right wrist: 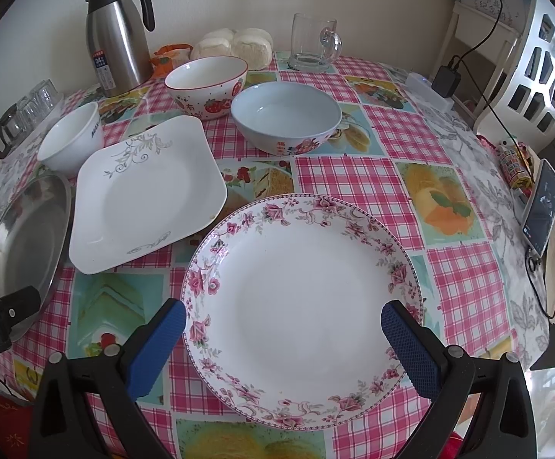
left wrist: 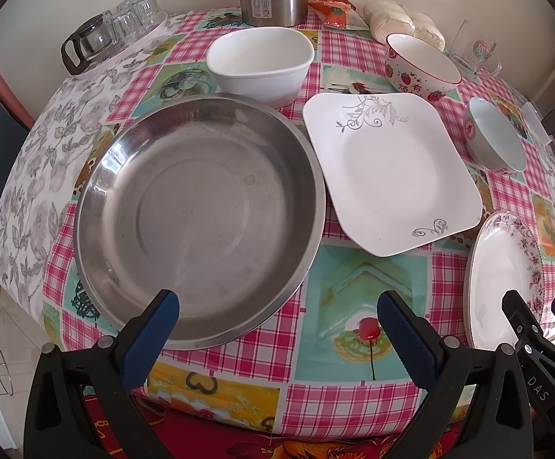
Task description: Organize plates and bowls
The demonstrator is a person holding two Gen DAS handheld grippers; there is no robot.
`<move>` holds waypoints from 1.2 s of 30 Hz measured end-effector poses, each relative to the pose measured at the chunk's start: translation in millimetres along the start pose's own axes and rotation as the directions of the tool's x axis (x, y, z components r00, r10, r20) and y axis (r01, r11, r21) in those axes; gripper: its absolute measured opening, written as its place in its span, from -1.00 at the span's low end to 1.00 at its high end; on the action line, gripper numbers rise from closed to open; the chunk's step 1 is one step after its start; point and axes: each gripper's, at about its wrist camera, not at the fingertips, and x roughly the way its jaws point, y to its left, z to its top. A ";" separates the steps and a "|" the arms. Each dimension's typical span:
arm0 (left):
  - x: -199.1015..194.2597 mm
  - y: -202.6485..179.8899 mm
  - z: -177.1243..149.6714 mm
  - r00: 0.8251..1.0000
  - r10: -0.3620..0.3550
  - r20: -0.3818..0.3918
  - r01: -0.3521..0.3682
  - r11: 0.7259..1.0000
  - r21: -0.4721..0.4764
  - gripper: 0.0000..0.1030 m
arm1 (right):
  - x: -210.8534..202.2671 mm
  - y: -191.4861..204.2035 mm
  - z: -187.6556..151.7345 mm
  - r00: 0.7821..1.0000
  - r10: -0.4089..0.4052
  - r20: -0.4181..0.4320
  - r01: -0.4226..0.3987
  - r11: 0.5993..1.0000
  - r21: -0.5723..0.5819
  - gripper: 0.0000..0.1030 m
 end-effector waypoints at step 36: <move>0.6 4.2 1.5 1.000 -0.011 -0.003 0.011 1.000 -0.012 1.00 | 3.3 10.3 0.0 1.000 -0.010 -0.023 0.010 1.000 -0.017 1.00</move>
